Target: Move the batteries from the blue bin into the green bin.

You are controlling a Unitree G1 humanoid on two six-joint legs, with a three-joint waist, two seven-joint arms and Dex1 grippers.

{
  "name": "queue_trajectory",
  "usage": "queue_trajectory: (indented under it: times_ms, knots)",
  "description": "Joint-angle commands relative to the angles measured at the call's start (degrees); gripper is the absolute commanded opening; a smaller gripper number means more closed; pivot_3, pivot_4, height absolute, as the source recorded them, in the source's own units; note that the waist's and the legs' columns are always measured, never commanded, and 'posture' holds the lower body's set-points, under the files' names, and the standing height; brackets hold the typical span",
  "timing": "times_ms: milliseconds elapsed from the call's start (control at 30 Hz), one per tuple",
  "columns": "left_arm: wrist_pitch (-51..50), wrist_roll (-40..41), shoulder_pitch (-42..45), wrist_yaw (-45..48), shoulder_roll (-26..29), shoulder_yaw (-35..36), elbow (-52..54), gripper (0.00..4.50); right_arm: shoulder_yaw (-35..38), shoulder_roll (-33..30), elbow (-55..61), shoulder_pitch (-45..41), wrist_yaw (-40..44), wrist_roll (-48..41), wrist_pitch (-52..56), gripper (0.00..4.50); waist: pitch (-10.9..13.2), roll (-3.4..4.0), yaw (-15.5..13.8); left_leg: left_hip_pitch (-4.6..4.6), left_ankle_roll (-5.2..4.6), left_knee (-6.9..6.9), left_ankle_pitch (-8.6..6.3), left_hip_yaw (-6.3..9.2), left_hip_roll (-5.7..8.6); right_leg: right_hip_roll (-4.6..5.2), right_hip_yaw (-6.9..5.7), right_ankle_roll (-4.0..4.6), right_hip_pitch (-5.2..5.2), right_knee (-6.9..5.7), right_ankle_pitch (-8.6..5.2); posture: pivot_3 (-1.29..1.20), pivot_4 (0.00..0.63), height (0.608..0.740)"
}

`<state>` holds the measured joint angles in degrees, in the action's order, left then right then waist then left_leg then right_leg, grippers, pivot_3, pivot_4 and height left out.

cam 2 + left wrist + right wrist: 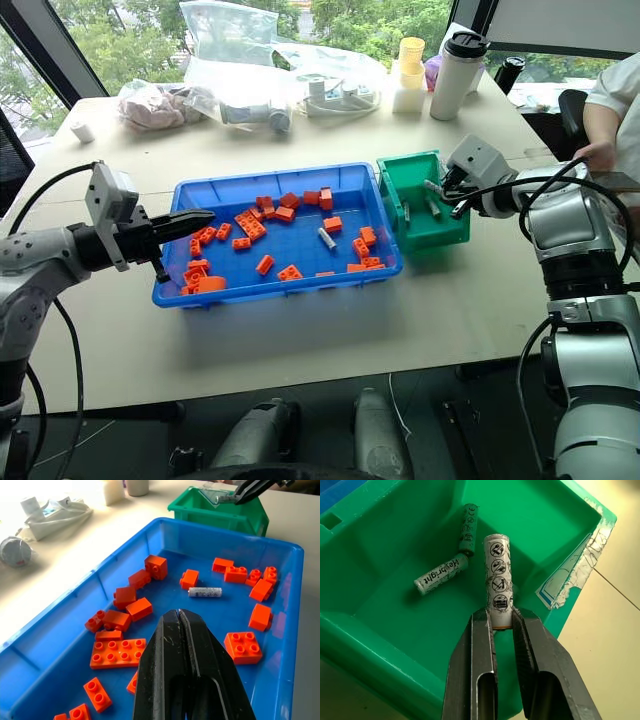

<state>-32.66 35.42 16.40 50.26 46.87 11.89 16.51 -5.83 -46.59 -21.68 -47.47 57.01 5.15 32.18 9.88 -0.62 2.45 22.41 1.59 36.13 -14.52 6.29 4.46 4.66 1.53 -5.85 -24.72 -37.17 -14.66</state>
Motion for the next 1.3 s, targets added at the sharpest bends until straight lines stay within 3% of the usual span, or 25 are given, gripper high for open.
queue_trajectory:
  times_ms: [33, 133, 300, 433, 633, 1233, 1300]
  knots:
    - [1.1, -0.2, 0.4, 0.6, 0.2, 0.7, 0.9, 0.00, 2.1, -0.8, 1.8, -2.5, -1.4, -1.2, 0.6, 2.41, 0.0, 0.00, -0.1, 0.01, 0.00, 0.01, 0.00, 0.00, 0.01, 0.00, 0.00, 0.00, 0.00, 0.00, 0.00, 0.00, 0.150, 0.740]
    - [1.1, -0.3, 0.1, 0.8, 0.4, 1.1, 1.0, 0.00, 2.9, -0.8, 5.0, -4.6, -0.6, -3.3, 2.6, 3.92, 0.0, 0.00, -0.5, 0.03, 0.00, 0.04, 0.00, 0.00, 0.03, 0.02, 0.00, 0.00, 0.01, 0.01, 0.00, 0.00, 0.150, 0.740]
    - [0.9, -0.1, -0.3, 0.6, 0.6, 1.5, 1.6, 0.00, 1.2, 5.0, 20.5, -3.5, 0.9, -10.8, 13.5, 3.92, 0.0, -0.01, -0.1, 0.03, 0.00, -0.01, 0.00, 0.07, -0.02, -0.01, -0.03, 0.00, -0.01, 0.02, 0.00, 0.00, 0.150, 0.740]
    - [0.7, -0.1, -0.3, 0.3, 0.5, 1.4, 2.1, 0.00, -2.1, 11.9, 27.4, 0.6, -4.8, -11.2, 17.9, 3.92, 0.0, -0.05, -0.2, 0.03, 0.00, 0.01, 0.00, 0.13, -0.05, -0.02, -0.07, 0.00, 0.01, 0.01, 0.00, 0.00, 0.150, 0.740]
    - [0.4, 0.2, -0.8, -0.1, 0.8, 2.0, 2.9, 0.00, -5.8, 17.3, 29.3, 4.7, -12.1, -10.4, 21.5, 3.92, 0.0, -0.04, -1.8, 0.08, 0.00, 0.11, 0.00, 0.12, 0.05, 0.05, -0.06, 0.00, 0.01, 0.01, 0.00, 0.00, 0.150, 0.740]
    - [0.0, 0.4, -1.6, -0.7, 0.9, 2.5, 3.8, 0.00, -8.8, 25.0, 27.0, 10.2, -20.3, -12.4, 25.7, 3.92, 0.0, -0.04, -1.4, 0.05, 0.00, 0.07, 0.00, 0.13, 0.03, 0.01, -0.06, 0.00, 0.01, 0.00, 0.00, 0.00, 0.150, 0.740]
    - [0.0, 0.5, -1.6, -0.8, 0.9, 2.5, 3.9, 0.00, -9.6, 25.0, 26.0, 10.0, -21.0, -11.5, 24.8, 3.38, 0.0, -0.05, -1.4, 0.05, 0.00, 0.07, 0.00, 0.13, 0.03, 0.00, -0.06, 0.00, 0.00, 0.00, 0.00, 0.00, 0.150, 0.740]
